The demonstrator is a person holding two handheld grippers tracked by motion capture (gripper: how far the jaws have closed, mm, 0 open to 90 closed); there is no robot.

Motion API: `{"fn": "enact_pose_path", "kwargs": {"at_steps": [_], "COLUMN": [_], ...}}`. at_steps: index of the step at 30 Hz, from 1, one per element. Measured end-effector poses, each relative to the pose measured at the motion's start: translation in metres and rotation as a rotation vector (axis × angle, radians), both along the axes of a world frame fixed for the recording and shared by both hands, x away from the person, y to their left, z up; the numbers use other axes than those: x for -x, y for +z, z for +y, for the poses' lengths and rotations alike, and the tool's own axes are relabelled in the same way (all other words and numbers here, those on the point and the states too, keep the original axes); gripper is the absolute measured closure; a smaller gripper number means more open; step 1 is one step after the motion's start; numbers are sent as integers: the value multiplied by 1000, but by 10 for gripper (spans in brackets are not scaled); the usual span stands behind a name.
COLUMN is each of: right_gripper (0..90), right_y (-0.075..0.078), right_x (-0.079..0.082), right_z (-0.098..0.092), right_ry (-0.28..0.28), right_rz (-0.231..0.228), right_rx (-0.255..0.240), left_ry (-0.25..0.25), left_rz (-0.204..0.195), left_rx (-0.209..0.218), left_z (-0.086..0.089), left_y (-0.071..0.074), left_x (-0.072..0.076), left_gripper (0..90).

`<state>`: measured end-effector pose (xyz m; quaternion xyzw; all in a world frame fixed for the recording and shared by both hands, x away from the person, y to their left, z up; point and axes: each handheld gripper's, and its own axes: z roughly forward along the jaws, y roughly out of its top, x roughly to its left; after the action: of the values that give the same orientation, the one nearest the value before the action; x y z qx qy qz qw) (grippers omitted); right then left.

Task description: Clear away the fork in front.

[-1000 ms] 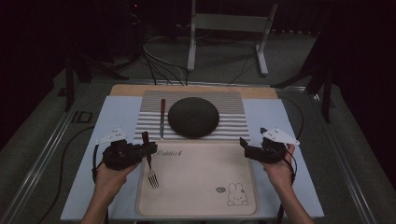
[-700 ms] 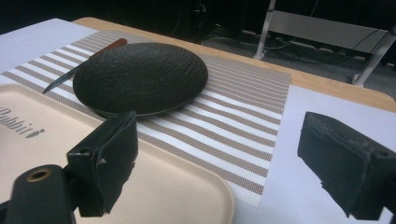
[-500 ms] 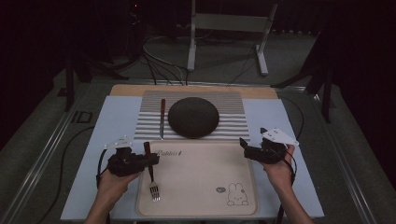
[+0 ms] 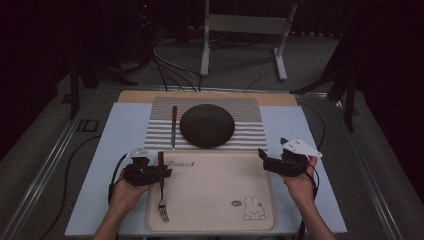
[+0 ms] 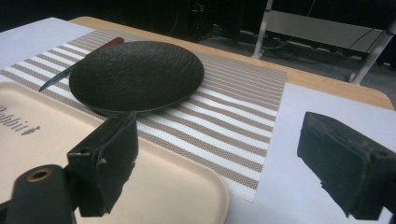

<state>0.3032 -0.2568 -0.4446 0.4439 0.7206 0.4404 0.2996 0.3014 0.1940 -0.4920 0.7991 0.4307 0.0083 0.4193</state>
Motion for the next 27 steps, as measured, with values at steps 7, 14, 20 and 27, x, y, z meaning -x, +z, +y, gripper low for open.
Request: {"fn": "enact_pose_path", "kwargs": {"at_steps": [7,14,20,27], "right_gripper": [128,128,128,128], "right_y": [0,0,-1,0], "right_x": [1,1,1,1], "right_z": [-2,-2,-2,-4], "right_ry": [-2,-4,-4,-7], "right_rz": [-3,1,1,-1], "right_rx": [0,-1,-1,-5], "left_ry": [1,27,65,117], "left_rz": [41,27,17,-24], "left_rx": [-33,-66,-119,-133], "left_z": [4,8,10,13], "left_y": [-6,-5,-7,-2], "left_x": [1,0,-1,0], "left_gripper": [663,639,617,528]}}
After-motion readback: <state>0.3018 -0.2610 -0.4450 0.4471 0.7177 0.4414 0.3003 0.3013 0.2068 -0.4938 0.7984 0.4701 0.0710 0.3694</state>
